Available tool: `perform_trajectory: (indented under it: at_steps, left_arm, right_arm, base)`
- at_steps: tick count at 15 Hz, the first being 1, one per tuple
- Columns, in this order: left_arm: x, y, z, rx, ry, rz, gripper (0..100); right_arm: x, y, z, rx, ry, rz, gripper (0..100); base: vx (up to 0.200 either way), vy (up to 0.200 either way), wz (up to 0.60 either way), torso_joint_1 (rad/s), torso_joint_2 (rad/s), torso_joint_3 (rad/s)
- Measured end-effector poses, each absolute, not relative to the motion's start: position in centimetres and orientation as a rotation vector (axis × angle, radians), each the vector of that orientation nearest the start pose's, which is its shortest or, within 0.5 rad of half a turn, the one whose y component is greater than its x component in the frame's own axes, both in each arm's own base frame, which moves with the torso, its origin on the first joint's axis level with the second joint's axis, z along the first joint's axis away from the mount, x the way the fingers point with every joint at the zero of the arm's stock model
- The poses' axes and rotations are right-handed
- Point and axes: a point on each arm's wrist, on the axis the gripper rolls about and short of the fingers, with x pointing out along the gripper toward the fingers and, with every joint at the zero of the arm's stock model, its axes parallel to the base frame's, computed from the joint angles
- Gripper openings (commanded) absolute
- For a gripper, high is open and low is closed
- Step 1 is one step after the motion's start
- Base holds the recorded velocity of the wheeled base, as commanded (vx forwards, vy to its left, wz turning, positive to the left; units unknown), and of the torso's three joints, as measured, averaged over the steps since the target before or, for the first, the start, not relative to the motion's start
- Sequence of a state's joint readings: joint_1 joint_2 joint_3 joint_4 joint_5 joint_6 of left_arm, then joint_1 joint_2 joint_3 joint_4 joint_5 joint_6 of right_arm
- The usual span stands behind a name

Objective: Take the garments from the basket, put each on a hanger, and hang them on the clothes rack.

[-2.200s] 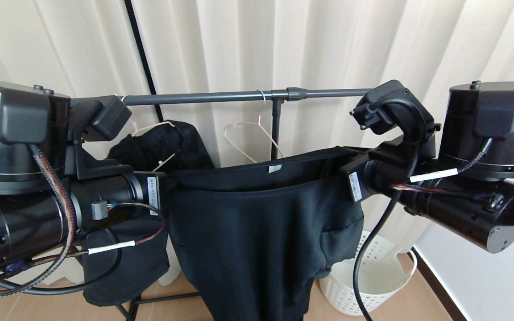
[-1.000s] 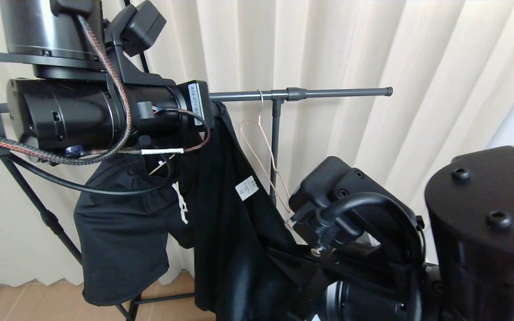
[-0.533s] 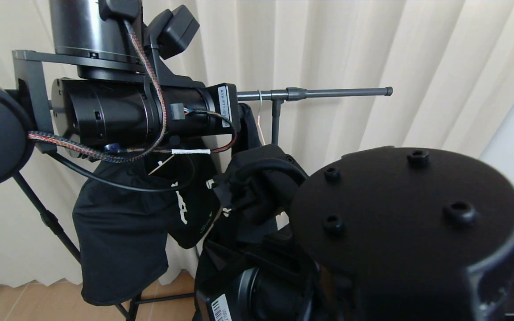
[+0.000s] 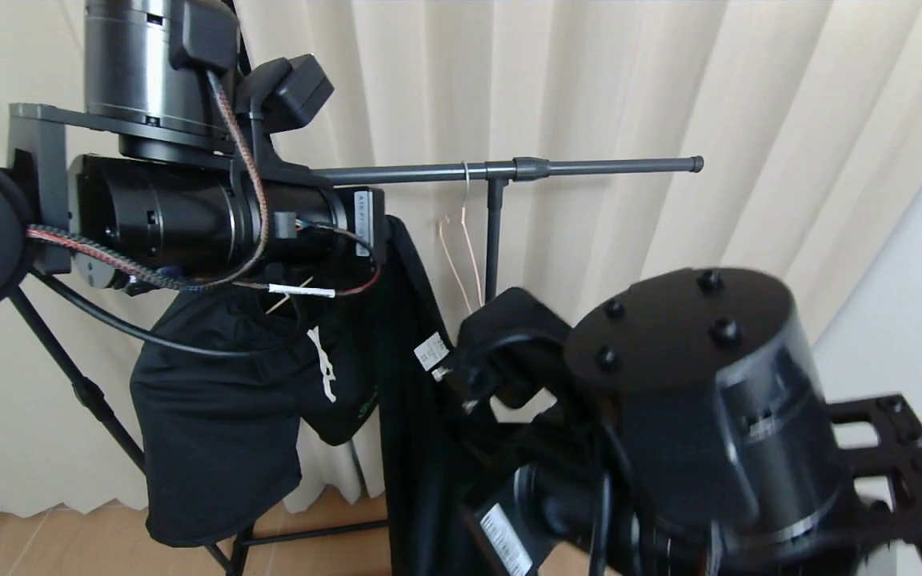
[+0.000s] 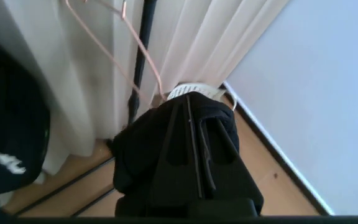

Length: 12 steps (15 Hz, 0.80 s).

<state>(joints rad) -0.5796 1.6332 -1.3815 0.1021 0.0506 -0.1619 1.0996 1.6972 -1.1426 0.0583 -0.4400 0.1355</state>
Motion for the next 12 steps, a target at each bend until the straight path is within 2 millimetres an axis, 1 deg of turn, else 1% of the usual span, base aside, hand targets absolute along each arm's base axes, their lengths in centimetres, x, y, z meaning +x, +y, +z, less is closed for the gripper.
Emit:
perform_trajectory:
  at_steps: [2, 4, 6, 8, 10, 12]
  left_arm:
    - [24.6, -15.4, 28.9, 0.0, 0.429, -0.478, 0]
    - [23.4, -14.5, 27.7, 0.065, 0.493, -0.475, 0]
    - [22.2, -13.9, 26.4, 0.113, 0.538, -0.484, 0]
    - [21.2, -14.0, 25.3, 0.144, 0.571, -0.504, 0]
    - [19.7, -14.9, 24.0, 0.178, 0.613, -0.56, 0]
    - [18.0, -16.2, 23.4, 0.195, 0.633, -0.637, 0]
  right_arm:
    - [17.5, 24.8, 21.7, -0.333, 0.491, 0.505, 0]
    - [19.9, 23.7, 22.6, -0.298, 0.474, 0.426, 0]
    - [21.8, 23.9, 23.0, -0.249, 0.431, 0.39, 0]
    - [23.1, 24.5, 22.9, -0.204, 0.391, 0.368, 0]
    - [24.4, 25.8, 23.2, -0.088, 0.304, 0.359, 0]
    - [25.3, 26.8, 23.2, -0.007, 0.293, 0.35, 0]
  base:
    - [0.0, 0.0, 0.0, 0.0, 0.0, 0.0]
    - [0.0, 0.0, 0.0, 0.0, 0.0, 0.0]
    - [0.0, 0.0, 0.0, 0.0, 0.0, 0.0]
    - [0.0, 0.0, 0.0, 0.0, 0.0, 0.0]
    - [0.0, 0.0, 0.0, 0.0, 0.0, 0.0]
    - [0.0, 0.0, 0.0, 0.0, 0.0, 0.0]
